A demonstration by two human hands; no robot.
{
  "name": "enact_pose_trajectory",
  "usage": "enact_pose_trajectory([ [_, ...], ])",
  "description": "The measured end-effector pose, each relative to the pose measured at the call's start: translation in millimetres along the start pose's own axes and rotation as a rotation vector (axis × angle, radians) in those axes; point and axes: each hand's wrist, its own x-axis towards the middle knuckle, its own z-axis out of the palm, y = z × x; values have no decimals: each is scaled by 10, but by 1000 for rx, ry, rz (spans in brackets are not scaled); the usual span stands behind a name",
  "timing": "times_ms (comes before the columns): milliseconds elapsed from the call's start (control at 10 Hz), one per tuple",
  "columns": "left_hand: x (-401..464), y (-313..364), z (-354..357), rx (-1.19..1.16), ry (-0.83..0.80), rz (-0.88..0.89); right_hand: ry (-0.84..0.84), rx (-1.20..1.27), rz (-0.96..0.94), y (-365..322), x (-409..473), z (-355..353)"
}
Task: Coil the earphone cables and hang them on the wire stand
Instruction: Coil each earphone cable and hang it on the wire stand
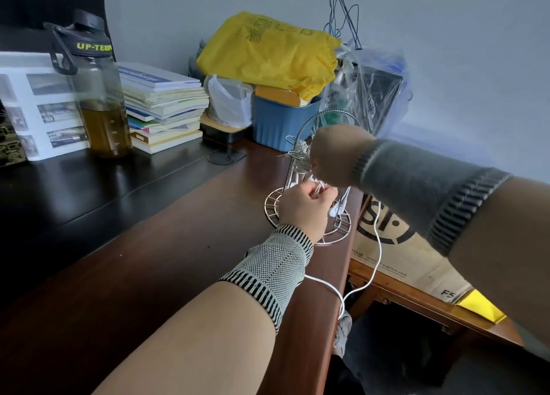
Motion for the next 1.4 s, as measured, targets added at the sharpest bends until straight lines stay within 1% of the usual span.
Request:
enact_pose_trajectory([
  [100, 20, -33, 17, -25, 14, -79, 104, -159, -60, -90, -136, 150],
  [200, 83, -69, 54, -34, 31, -49, 262, -122, -122, -106, -220, 343],
  [300, 126, -123, 109, -90, 92, -8, 500, 55, -89, -76, -321, 739],
  [400, 64, -107, 84, -145, -6, -31, 662, 582, 130, 20, -362, 1054],
  [500, 54, -110, 50, -110, -4, -3, 534, 1126, 349, 105, -357, 1186],
  [600, 46, -87, 49, -165, 5, 27, 454, 1295, 448, 195, -297, 1219],
  [800, 43, -87, 35, -159, -18, -14, 422, 1290, 467, 241, -221, 1217],
  [1000, 43, -93, 65, -204, 12, -23, 374, 1288, 530, 284, -238, 1267],
  [1100, 43, -93, 68, -204, 14, -19, 297, 1358, 571, 387, -307, 1329],
  [1200, 36, -71, 61, -193, 5, -22, 201, 1349, 617, 587, -451, 1330],
  [1300, 32, -67, 55, -192, 3, -28, 271, 1184, 592, 742, -531, 1183],
  [1400, 34, -71, 59, -196, 1, -31, 384, 864, 446, 704, -465, 894],
])
